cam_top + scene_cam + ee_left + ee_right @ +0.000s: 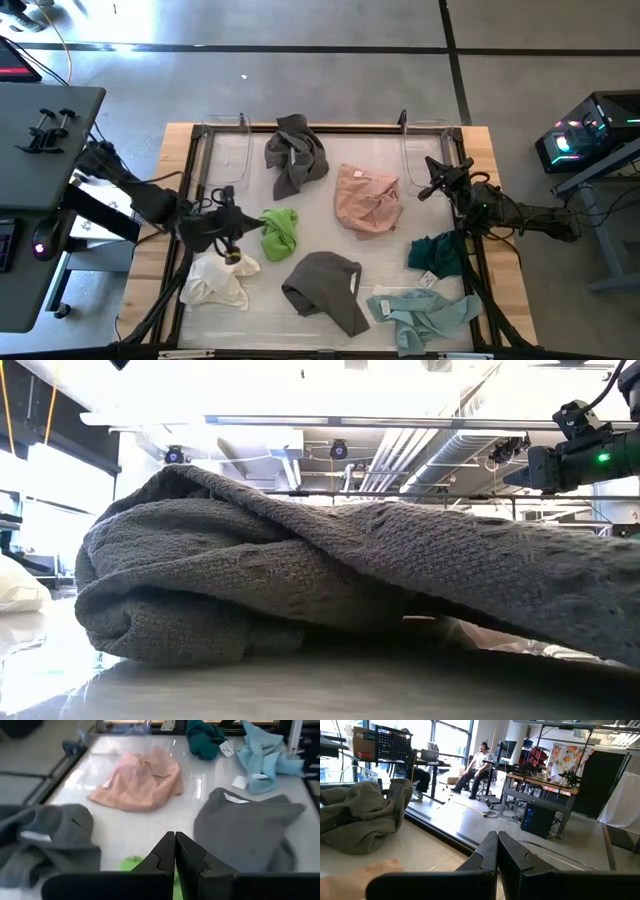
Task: Sort towels by color in basket
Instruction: Put the white towel into the left transparent bin
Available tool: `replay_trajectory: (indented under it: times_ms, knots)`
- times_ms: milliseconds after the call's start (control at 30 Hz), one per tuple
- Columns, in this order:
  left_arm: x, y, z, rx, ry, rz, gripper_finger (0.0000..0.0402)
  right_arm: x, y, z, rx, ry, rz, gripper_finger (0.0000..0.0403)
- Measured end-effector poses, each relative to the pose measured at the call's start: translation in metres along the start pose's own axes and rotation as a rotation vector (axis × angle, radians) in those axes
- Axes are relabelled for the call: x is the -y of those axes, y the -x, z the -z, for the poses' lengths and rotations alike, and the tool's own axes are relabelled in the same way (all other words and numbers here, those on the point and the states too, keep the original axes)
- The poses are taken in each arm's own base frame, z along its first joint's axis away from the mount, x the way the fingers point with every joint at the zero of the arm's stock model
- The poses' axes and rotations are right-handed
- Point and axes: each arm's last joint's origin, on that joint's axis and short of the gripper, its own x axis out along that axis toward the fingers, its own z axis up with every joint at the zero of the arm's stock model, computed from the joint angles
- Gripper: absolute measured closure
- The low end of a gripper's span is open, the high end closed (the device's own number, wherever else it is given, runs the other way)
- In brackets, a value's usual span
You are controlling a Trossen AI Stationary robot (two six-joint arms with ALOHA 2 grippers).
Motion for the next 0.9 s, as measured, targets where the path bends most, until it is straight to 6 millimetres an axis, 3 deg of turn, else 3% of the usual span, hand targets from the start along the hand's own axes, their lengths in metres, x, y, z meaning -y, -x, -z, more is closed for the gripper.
replay_trajectory:
  times_ms: [300,533,700,900]
  knots:
    - [0.004,0.025,-0.016,-0.11,0.074,0.138,0.0401,0.0,0.0,0.0,0.0,0.0,0.0,0.0402]
    - [0.006,0.019,-0.007,-0.313,0.135,0.226,0.0401,0.0,0.0,0.0,0.0,0.0,0.0,0.0402]
    - [0.007,0.014,0.005,-0.501,0.17,0.214,0.0401,0.0,0.0,0.0,0.0,0.0,0.0,0.0402]
    - [0.009,0.008,0.013,-0.605,0.186,0.144,0.0395,0.0,0.0,0.0,0.0,0.0,0.0,0.0402]
